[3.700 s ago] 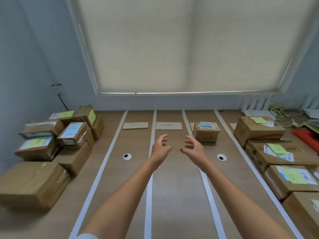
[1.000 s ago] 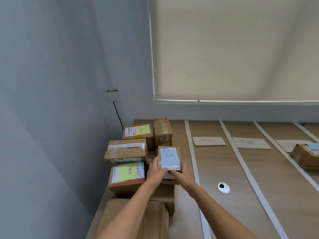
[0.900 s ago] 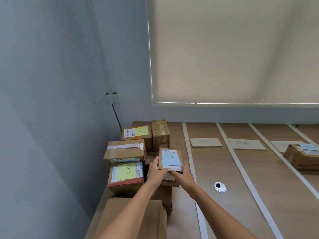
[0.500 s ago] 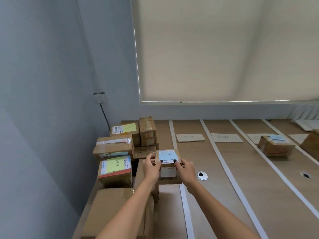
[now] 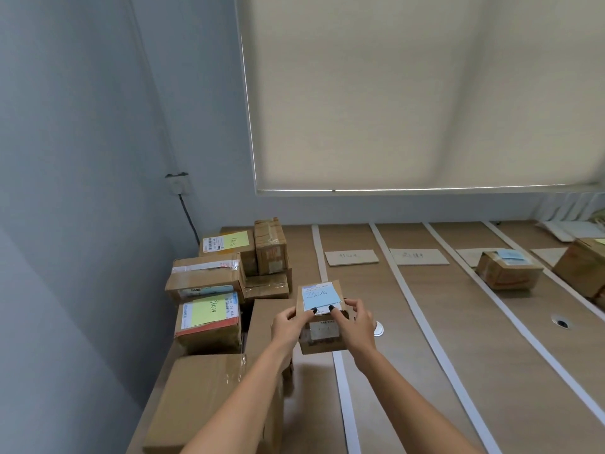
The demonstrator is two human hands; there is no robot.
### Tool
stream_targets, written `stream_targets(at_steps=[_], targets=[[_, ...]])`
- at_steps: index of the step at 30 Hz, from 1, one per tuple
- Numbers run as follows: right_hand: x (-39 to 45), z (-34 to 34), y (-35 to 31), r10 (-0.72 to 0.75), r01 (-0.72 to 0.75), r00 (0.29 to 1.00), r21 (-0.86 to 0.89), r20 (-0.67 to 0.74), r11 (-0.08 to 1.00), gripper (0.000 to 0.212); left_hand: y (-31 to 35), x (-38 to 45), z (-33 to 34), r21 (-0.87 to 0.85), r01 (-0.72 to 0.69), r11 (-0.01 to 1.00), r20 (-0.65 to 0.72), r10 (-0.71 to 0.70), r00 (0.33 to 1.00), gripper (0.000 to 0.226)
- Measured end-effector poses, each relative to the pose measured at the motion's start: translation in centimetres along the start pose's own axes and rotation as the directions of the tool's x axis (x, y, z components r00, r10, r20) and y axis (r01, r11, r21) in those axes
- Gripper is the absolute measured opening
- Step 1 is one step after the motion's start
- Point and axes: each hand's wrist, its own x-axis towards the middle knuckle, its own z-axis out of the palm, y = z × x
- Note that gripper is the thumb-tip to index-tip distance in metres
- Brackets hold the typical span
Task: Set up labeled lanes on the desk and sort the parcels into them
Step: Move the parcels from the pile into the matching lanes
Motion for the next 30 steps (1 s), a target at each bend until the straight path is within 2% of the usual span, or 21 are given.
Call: stream_targets(at_steps=[4, 7, 9, 12, 16, 23, 27, 30], targets=[[0.1, 0.8, 0.0, 0.031, -0.041, 0.997, 0.145, 0.069, 0.989, 0.028, 0.0, 0.1, 0.0, -0.055, 0.016, 0.998, -0.014, -0.016, 1.0, 0.034], [0.3, 1.2, 0.2, 0.029, -0.036, 0.999, 0.177, 0.043, 0.984, 0.029, -0.2, 0.5, -0.1, -0.076, 0.014, 0.997, -0.019, -0.015, 1.0, 0.033], [0.5, 1.3, 0.3, 0.034, -0.041, 0.999, 0.18, 0.043, 0.983, 0.035, -0.5, 1.0, -0.2, -0.09, 0.009, 0.996, -0.011, -0.01, 1.0, 0.033], [0.7, 1.3, 0.6, 0.029, -0.035, 0.998, 0.126, 0.048, 0.991, 0.057, -1.0, 1.6, 0.4, -0.111, -0.013, 0.994, 0.007, 0.014, 1.0, 0.032], [1.4, 0.1, 1.4, 0.025, -0.027, 0.999, 0.055, 0.041, 0.998, 0.067, -1.2, 1.3, 2.5, -0.152, -0.039, 0.988, -0.001, 0.039, 0.999, 0.036], [2.7, -5.6, 3.6, -0.022, 0.014, 0.999, 0.205, 0.039, 0.979, 0.066, -0.9, -1.0, 8.9, -0.203, -0.062, 0.977, -0.004, 0.063, 0.998, 0.055], [4.0, -10.8, 5.4, -0.024, -0.009, 0.995, 0.333, 0.096, 0.943, 0.061, -0.2, -2.2, 14.7, -0.168, -0.116, 0.979, -0.045, 0.11, 0.993, 0.048], [5.9, -16.7, 7.1, -0.043, -0.005, 0.991, 0.354, 0.128, 0.935, 0.063, 0.0, -4.1, 20.4, -0.222, -0.111, 0.969, 0.011, 0.117, 0.993, 0.045]])
